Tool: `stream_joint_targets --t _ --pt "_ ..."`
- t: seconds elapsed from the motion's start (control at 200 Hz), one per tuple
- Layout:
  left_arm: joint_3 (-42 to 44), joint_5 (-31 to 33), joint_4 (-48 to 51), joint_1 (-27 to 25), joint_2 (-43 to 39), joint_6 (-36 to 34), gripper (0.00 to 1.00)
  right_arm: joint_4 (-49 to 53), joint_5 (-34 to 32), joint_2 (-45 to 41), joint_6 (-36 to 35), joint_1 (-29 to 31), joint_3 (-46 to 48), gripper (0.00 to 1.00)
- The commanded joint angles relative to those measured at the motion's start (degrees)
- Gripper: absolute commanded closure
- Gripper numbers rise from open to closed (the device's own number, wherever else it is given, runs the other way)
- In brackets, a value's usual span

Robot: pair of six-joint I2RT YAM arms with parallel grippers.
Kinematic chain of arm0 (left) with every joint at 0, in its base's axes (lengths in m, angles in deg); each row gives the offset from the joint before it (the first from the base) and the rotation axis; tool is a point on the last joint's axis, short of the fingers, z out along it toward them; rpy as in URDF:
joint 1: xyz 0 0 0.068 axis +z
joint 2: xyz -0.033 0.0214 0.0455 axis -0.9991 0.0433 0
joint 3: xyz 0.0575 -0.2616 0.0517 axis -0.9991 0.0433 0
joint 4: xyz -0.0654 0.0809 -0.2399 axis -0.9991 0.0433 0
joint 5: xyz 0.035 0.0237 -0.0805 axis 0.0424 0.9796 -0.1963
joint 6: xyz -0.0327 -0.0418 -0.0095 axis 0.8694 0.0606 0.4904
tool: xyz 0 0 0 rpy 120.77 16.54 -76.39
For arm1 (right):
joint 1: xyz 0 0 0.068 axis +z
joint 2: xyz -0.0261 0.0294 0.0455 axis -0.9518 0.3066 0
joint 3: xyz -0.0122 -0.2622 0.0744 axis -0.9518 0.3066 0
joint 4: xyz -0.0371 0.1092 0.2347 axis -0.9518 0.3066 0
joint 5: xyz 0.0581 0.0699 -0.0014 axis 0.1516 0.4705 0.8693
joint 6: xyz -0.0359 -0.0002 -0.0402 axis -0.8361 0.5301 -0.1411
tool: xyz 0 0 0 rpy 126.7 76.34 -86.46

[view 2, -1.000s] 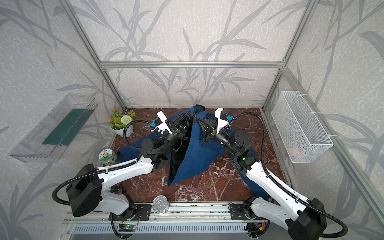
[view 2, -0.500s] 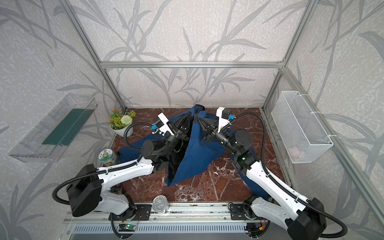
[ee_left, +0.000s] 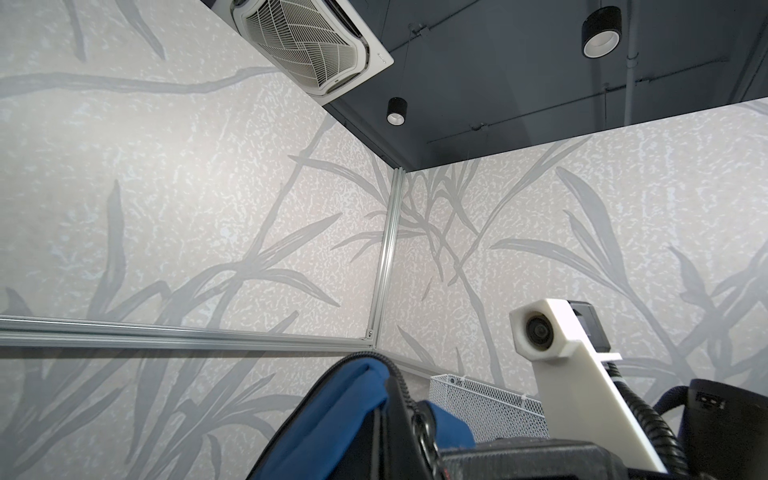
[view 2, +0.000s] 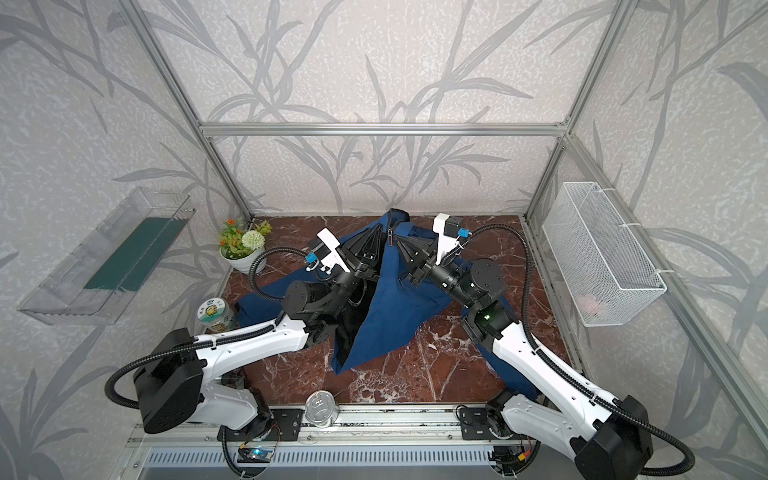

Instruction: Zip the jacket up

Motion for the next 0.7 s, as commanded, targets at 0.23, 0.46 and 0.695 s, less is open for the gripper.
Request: stream_joint_targets --t 0.23,0.46,0.695 --pt "-0.1 -0.3 -4.0 -2.6 -1.1 -10.7 1.00 -5.7 -0.3 -0.7 0.9 -0.3 -0.5 1.00" --pt "-0.3 3.1 -4.0 -3.2 -1.1 -13.5 1.00 -4.7 -0.7 -2.2 0.4 -0.4 0.6 1.00" --pt "0.1 2.9 -4.0 -3.2 -0.9 -14.0 1.00 -5.0 -1.6 -3.1 0.7 -0.4 0.8 1.00"
